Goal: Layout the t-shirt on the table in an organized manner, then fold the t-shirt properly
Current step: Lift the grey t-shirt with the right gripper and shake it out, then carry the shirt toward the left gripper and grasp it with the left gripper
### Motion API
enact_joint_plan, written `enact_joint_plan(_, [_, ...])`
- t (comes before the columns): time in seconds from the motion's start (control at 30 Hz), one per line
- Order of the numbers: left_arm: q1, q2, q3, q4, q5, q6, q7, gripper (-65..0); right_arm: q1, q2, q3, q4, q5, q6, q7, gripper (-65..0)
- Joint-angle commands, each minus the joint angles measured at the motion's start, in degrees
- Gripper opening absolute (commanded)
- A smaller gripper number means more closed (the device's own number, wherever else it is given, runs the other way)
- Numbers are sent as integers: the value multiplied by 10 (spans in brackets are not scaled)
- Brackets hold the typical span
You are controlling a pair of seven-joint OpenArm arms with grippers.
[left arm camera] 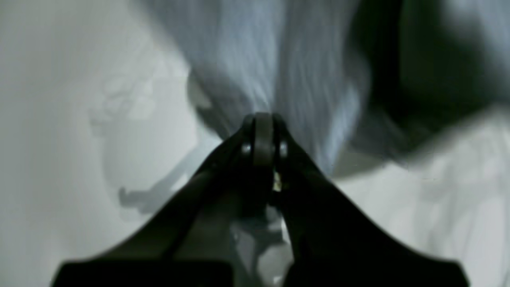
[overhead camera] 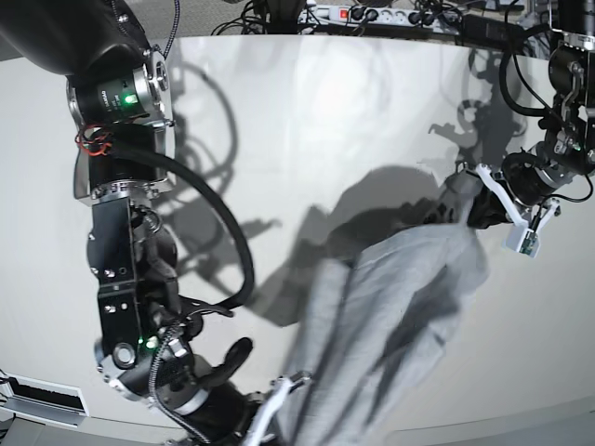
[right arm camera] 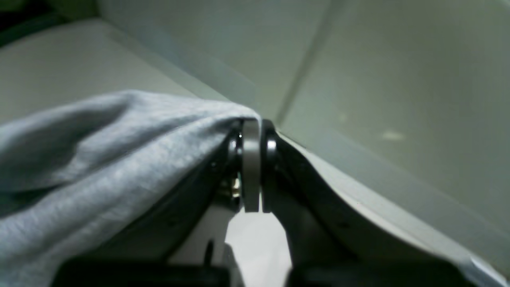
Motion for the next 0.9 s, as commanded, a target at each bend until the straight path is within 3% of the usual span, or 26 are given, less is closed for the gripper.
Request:
enact_joint_plan(0.0, [-7,-11,-5,9,-5,0,-11,-650,19,1,6,0,5,-1,9,-569])
enact_joint_plan(0.1, [-7,-11,-5,9,-5,0,-11,-650,19,23,12,-25,6,-3,-4,-324])
enact_joint_plan(0.17, [-7,-11,-5,9,-5,0,-11,-650,19,35,12,-38,8,-4,-21,-210])
enact_joint_plan(0.23, [-6,-11,-5,9,-5,0,-11,-650,19,44,12,-46,33,3,-56,-194])
enact_joint_plan(0.3, [-6,-11,-5,9,-5,0,-11,-650,16,47,12,-47,78,35,-92,-197])
enact_joint_plan(0.43, [-6,-6,-5,9,-5,-4,-11,-650,-20,46,7,-47,269,182,-156,-199])
enact_joint_plan(0.47, [-6,-5,-5,9,-5,-4,-11,-650,-35,44,-2,-47,301,182,-167,-203])
enact_joint_plan(0.53, [-6,-3,-5,9,-5,-4,-11,-650,-69,39,-30,-47,307,182,-170,-205])
enact_joint_plan(0.63, [-6,-3,-5,9,-5,-4,-11,-650,-122,33,-88,-47,219,182,-118,-205])
enact_joint_plan(0.67, [-7,-3,-5,9,-5,-4,-11,-650,-139,33,-108,-47,176,175,-84,-205])
enact_joint_plan(0.77, [-7,-3,-5,9,-5,-4,-11,-650,-181,33,-160,-47,56,82,12,-205])
enact_joint_plan(0.87, [-6,-3,-5,9,-5,-4,-11,-650,-198,31,-205,-47,-32,-9,59,-205])
